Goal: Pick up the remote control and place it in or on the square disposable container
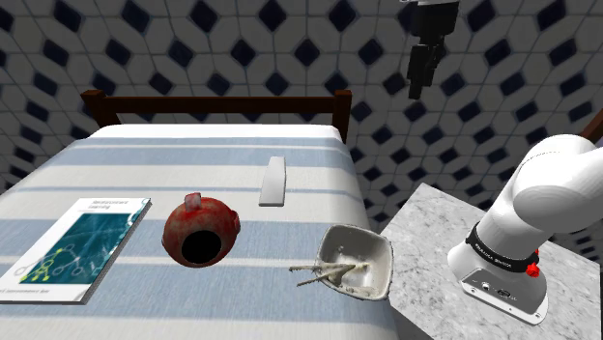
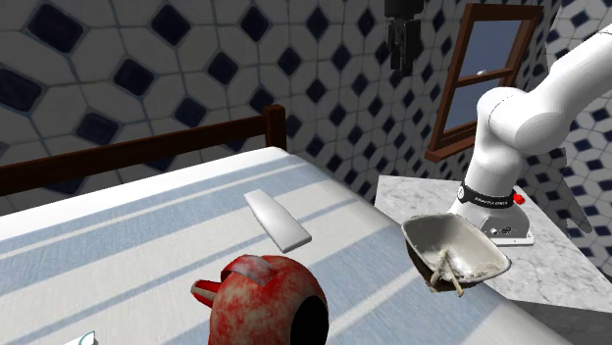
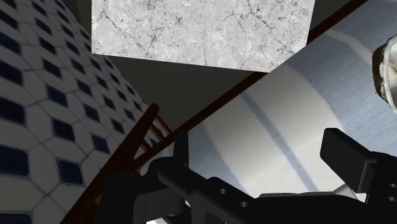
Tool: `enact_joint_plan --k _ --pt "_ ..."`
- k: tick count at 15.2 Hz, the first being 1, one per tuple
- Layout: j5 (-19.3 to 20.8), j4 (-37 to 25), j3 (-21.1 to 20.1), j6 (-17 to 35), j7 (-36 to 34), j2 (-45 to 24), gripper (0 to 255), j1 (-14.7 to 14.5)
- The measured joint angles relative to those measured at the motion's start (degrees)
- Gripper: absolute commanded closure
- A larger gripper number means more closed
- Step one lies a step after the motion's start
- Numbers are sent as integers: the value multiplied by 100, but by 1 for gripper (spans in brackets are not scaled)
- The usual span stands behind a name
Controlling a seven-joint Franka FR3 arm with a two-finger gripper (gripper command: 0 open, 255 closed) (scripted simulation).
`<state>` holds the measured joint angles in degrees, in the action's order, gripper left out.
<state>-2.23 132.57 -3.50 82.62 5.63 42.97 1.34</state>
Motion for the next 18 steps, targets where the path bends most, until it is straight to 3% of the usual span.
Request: enact_joint_plan --k 2,7,13,18 --pt "-52 53 -65 68 -114 -5 0 5" --pt "-490 319 -653 692 -1201 -245 0 65" --pt "-920 379 -1468 1679 -2657 -973 0 186" --pt "-978 141 -2099 2504 -3867 -1875 0 389"
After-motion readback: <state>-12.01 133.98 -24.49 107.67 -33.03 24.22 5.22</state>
